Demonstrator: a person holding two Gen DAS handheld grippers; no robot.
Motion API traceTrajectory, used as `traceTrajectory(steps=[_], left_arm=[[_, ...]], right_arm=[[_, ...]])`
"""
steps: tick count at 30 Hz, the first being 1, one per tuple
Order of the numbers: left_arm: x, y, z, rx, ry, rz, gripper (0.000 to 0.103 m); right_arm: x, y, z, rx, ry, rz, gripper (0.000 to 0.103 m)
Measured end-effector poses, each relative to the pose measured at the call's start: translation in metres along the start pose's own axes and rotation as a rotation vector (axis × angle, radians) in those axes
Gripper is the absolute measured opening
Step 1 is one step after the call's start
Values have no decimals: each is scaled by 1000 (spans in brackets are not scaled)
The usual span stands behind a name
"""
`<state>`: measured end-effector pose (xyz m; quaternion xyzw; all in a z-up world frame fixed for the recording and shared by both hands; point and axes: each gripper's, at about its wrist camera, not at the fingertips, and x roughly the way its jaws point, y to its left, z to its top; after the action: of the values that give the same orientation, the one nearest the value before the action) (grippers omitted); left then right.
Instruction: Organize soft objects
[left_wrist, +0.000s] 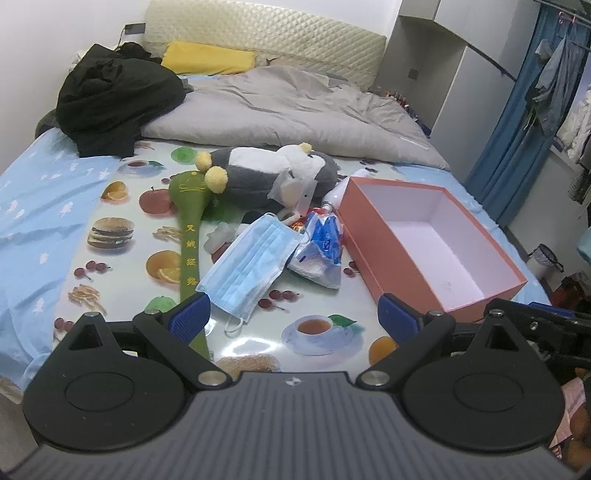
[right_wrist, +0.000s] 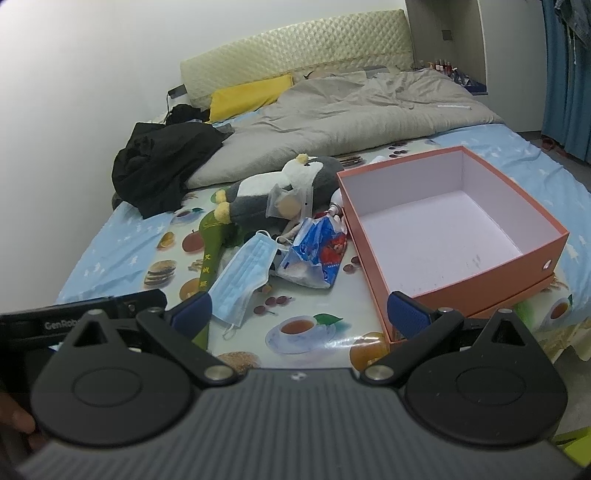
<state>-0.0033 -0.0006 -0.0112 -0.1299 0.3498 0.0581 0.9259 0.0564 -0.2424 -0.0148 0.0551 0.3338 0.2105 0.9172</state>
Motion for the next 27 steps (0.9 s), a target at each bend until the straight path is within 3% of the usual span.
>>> traceTrajectory(steps=[27], left_arm=[[6,3,-8,17,19,6,99]], right_arm=[[7,2,-3,7,23,0,103]])
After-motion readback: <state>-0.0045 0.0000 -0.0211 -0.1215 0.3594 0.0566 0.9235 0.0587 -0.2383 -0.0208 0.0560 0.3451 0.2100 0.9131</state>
